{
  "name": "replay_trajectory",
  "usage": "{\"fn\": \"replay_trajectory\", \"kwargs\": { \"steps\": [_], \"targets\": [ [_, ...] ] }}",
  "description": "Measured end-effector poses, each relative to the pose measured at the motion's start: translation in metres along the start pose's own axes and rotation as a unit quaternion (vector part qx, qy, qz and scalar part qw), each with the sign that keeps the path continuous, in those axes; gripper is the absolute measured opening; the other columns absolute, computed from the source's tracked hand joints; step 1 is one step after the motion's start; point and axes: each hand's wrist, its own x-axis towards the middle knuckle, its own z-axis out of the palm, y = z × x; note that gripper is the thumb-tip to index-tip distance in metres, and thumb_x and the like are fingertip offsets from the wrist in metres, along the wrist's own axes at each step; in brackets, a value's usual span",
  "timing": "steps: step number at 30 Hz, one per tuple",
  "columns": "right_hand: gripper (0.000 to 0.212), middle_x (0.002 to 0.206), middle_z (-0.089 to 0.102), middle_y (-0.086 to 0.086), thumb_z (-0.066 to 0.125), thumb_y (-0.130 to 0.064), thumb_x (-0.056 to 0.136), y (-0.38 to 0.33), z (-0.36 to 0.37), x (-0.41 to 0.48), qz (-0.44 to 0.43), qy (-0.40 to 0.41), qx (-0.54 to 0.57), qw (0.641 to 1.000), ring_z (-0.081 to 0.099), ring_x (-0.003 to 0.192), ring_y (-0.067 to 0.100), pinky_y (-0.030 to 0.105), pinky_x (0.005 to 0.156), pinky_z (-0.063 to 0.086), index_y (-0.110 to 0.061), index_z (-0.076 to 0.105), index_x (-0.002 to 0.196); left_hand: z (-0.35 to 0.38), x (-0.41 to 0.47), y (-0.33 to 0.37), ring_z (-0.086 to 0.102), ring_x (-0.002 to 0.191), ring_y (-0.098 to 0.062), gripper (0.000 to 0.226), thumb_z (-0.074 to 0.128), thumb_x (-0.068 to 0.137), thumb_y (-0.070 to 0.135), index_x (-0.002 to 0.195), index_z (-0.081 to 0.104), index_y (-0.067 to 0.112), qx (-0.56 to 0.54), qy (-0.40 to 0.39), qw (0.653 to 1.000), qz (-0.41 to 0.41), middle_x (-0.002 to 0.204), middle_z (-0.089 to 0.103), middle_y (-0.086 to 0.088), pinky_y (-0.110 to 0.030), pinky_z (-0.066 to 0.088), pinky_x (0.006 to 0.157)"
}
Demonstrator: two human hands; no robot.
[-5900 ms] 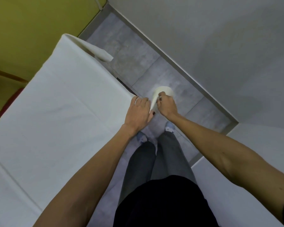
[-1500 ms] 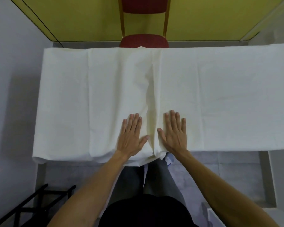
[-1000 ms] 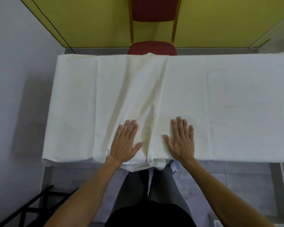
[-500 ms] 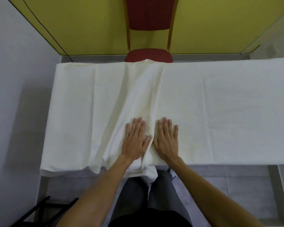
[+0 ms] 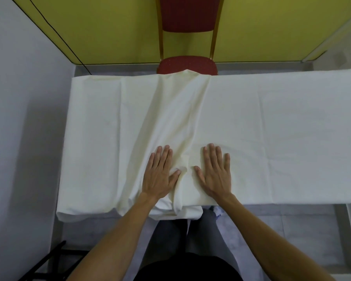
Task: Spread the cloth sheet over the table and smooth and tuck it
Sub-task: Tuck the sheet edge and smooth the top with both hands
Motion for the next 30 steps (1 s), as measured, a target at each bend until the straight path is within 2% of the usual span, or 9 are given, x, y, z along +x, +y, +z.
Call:
{"fn": "replay_trajectory", "kwargs": {
  "steps": [8,12,15,18,24,30],
  "targets": [
    [0.076,0.167,0.001,0.007,0.031,-0.057,0.1,-0.003,-0.004,0.001,0.011,-0.026,0.004,1.0,-0.003,0.154,0.026,0.056,0.122,0.007,-0.016,0.006,0.159,-0.009,-0.01,-0.047,0.008,0.153,-0.029,0.072,0.034,0.102,0.052,0.155,0.021,0.005,0.009,0.008,1.0,0.003,0.164,0.014,-0.011,-0.045,0.015,0.123],
    [0.078,0.167,-0.001,0.008,0.027,-0.058,0.1,-0.005,-0.009,0.01,0.038,-0.021,0.021,0.999,-0.005,0.154,0.027,0.054,0.123,0.002,-0.013,0.004,0.159,-0.017,-0.003,-0.032,0.011,0.152,-0.029,0.074,0.039,0.1,0.051,0.153,0.027,0.0,-0.053,0.042,0.998,0.004,0.162,0.019,-0.017,-0.046,0.019,0.122],
    [0.074,0.166,0.005,0.011,0.027,-0.053,0.101,-0.004,-0.018,0.043,0.055,0.0,0.034,0.998,0.001,0.154,0.029,0.053,0.123,0.003,-0.01,0.007,0.158,-0.03,0.04,-0.006,0.01,0.152,-0.03,0.07,0.039,0.1,0.046,0.152,0.028,0.001,-0.083,0.061,0.994,0.027,0.162,0.02,-0.016,-0.047,0.017,0.123],
    [0.07,0.165,0.014,0.014,0.022,-0.05,0.102,0.003,-0.028,0.091,0.056,0.003,0.016,0.998,0.01,0.153,0.032,0.055,0.122,0.01,-0.007,0.015,0.157,-0.04,0.1,0.013,0.009,0.153,-0.03,0.066,0.035,0.102,0.045,0.153,0.028,0.003,-0.058,0.051,0.996,0.037,0.163,0.02,-0.015,-0.049,0.016,0.122],
    [0.069,0.166,0.002,0.01,0.014,-0.052,0.103,0.03,-0.03,0.17,0.018,0.001,0.018,1.0,0.0,0.153,0.029,0.051,0.123,-0.001,-0.011,0.006,0.158,-0.041,0.187,0.005,0.011,0.152,-0.033,0.067,0.026,0.103,0.047,0.154,0.026,0.004,0.029,0.033,0.998,0.051,0.162,0.02,-0.017,-0.049,0.013,0.123],
    [0.073,0.167,0.001,0.006,0.019,-0.059,0.102,0.048,-0.026,0.207,-0.002,0.013,-0.002,1.0,0.0,0.154,0.027,0.053,0.123,0.0,-0.015,0.005,0.159,-0.023,0.22,-0.019,0.002,0.153,-0.024,0.071,0.025,0.102,0.052,0.157,0.015,0.009,0.006,0.028,0.999,0.02,0.165,0.01,-0.009,-0.042,0.004,0.125]
  ]
}}
